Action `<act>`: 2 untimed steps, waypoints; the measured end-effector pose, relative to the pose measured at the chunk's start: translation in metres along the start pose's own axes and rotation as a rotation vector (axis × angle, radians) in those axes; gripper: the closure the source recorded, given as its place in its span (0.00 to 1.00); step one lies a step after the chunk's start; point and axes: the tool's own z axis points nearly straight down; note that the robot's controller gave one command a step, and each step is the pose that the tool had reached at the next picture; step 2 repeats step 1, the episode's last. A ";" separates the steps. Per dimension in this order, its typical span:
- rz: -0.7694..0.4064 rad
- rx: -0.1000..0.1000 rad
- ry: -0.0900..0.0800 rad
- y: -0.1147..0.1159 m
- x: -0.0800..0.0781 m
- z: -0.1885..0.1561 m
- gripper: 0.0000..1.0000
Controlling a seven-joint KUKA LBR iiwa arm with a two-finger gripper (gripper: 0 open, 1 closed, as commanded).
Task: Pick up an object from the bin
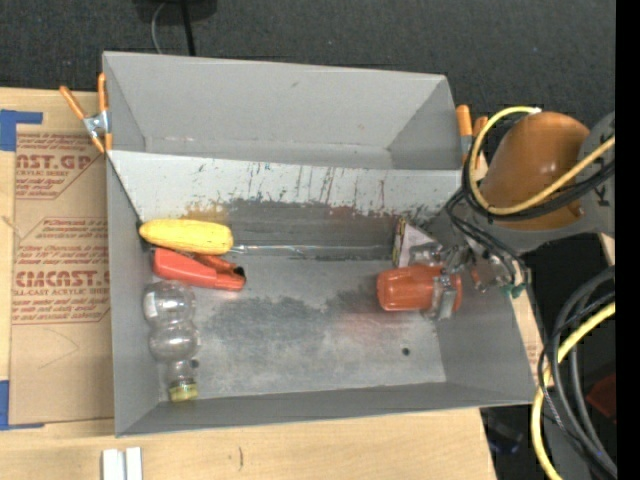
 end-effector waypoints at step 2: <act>0.000 -0.001 0.002 0.001 0.001 -0.017 1.00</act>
Offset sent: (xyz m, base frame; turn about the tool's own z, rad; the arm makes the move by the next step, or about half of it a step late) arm -0.0001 -0.0001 0.0251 0.0000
